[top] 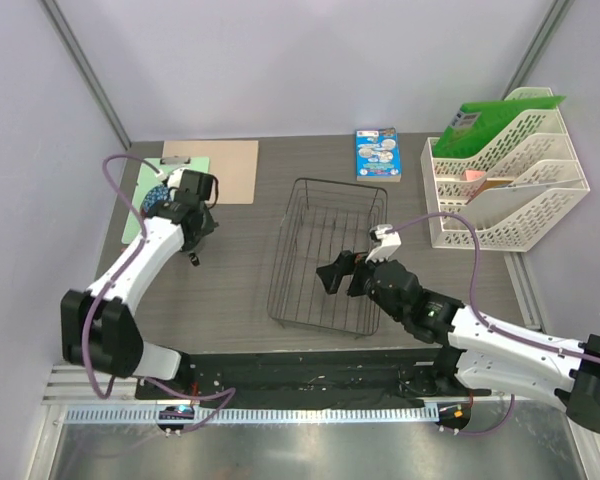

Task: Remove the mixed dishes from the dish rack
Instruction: Place the cup at the center of the board, then reset both arms

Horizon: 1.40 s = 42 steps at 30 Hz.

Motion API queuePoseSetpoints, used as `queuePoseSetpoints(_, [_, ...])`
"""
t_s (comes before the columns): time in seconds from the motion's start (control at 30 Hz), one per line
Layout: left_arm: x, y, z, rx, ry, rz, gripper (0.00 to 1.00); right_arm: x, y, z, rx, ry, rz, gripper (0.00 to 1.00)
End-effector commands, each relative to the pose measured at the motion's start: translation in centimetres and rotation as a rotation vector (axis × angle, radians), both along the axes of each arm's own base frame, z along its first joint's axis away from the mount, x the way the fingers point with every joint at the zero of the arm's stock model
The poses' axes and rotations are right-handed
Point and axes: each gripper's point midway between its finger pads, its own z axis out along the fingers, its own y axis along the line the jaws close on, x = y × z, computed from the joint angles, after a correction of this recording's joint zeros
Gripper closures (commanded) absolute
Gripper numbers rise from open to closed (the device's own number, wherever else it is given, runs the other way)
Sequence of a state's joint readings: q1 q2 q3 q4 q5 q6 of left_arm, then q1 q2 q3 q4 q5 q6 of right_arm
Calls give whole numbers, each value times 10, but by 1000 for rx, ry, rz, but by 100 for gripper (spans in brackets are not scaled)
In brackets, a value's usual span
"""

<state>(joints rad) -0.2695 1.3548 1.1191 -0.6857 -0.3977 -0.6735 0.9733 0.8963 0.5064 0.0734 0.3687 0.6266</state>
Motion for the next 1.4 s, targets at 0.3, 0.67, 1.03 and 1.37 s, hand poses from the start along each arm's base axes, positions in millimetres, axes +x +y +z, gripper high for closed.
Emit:
queuePoseSetpoints(0.3, [50, -6, -46, 12, 133, 0, 100, -1, -19, -6, -33, -34, -40, 0])
queuePoseSetpoints(0.67, [49, 2, -102, -43, 231, 23, 100, -2, -20, -13, -49, -26, -37, 0])
queuePoseSetpoints(1.03, [50, 4, -62, -56, 162, 13, 45, -2, -20, -17, -58, -13, -41, 0])
queuePoseSetpoints(1.37, [40, 5, 62, -54, -81, 27, 31, 7, -28, -2, -95, -64, -84, 0])
